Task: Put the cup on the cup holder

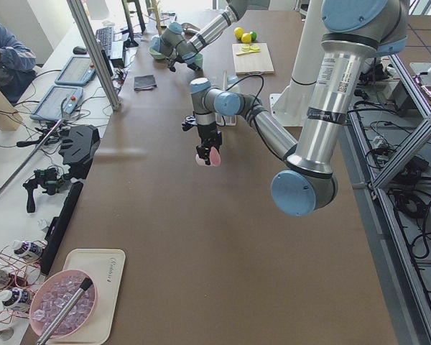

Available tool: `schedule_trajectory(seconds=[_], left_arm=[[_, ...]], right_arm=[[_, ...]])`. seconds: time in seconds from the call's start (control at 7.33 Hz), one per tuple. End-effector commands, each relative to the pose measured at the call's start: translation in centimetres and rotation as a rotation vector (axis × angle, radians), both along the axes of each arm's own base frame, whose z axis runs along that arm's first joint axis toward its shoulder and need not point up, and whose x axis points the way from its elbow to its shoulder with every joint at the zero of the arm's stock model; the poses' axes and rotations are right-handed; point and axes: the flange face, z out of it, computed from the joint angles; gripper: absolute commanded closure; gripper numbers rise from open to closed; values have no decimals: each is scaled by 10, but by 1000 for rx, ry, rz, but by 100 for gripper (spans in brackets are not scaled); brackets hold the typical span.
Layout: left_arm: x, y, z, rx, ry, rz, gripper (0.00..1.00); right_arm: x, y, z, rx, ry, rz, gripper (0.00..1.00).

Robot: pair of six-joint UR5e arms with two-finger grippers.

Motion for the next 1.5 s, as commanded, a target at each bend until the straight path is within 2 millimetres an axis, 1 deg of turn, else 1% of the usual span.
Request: schedule_trajectory(seconds=[0.0, 0.14, 0.27, 0.41, 0.55, 0.68, 0.82, 0.95, 1.09, 1.23, 1.36], left_arm=[[-4, 33, -29, 80, 223, -158, 62], [-13, 53, -44, 125, 296, -218, 62], [-25, 70, -54, 231, 353, -255, 62], [-23, 72, -63, 345, 403, -316, 62], [-16, 78, -71, 443, 447, -362, 64], [-15, 83, -81, 489, 514, -366, 69], [-12, 88, -89, 525, 566, -370, 69], [-4, 96, -97, 586, 613, -401, 69], [5, 104, -104, 650, 640, -455, 69], [21, 118, -111, 711, 661, -518, 69], [36, 129, -115, 758, 694, -584, 69]], right_arm=[[1, 1, -5, -13, 15, 0, 100], [4, -4, -14, -14, 14, 4, 100], [31, -23, -30, -19, 0, 23, 100], [56, -38, -47, -11, -35, 21, 100], [75, -54, -69, 23, -64, 48, 100], [85, -65, -103, 74, -106, 70, 100], [85, -67, -138, 138, -145, 83, 100], [86, -63, -172, 193, -199, 103, 100], [91, -61, -205, 241, -236, 135, 100], [93, -58, -221, 279, -261, 146, 100], [92, -56, -228, 322, -308, 181, 100]])
